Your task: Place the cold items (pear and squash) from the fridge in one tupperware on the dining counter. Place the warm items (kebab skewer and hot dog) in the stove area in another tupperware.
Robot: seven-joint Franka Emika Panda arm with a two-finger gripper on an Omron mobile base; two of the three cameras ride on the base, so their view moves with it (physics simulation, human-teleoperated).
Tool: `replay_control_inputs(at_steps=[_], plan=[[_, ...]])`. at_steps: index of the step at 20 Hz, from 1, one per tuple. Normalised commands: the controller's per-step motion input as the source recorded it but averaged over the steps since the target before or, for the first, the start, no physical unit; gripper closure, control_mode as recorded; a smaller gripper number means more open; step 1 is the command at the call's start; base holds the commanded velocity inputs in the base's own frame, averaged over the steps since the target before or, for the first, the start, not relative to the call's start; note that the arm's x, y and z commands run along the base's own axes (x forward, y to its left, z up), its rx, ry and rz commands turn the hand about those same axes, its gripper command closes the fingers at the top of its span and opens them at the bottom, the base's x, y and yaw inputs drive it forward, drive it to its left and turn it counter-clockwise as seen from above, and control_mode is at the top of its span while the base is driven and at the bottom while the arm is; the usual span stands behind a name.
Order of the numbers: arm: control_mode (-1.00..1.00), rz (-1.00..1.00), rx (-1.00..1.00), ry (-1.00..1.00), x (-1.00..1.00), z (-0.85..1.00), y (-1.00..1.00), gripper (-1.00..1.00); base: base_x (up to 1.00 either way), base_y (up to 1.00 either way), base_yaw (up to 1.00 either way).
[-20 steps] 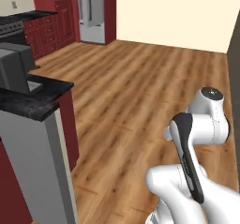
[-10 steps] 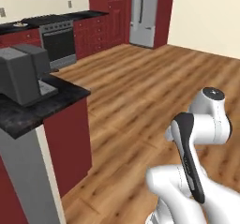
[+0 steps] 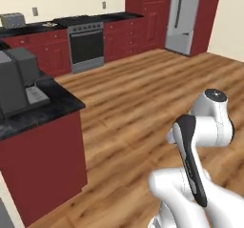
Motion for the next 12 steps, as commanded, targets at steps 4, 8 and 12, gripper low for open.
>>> replay_control_inputs(at_steps=[4, 8, 12], plan=[[1.0, 0.0, 0.0, 0.0, 0.0, 0.0, 0.0, -1.0, 0.81, -0.58, 0.49], [1.0, 0.0, 0.0, 0.0, 0.0, 0.0, 0.0, -1.0, 0.84, -0.46, 0.55], [1.0, 0.0, 0.0, 0.0, 0.0, 0.0, 0.0, -1.0, 0.87, -0.46, 0.55]])
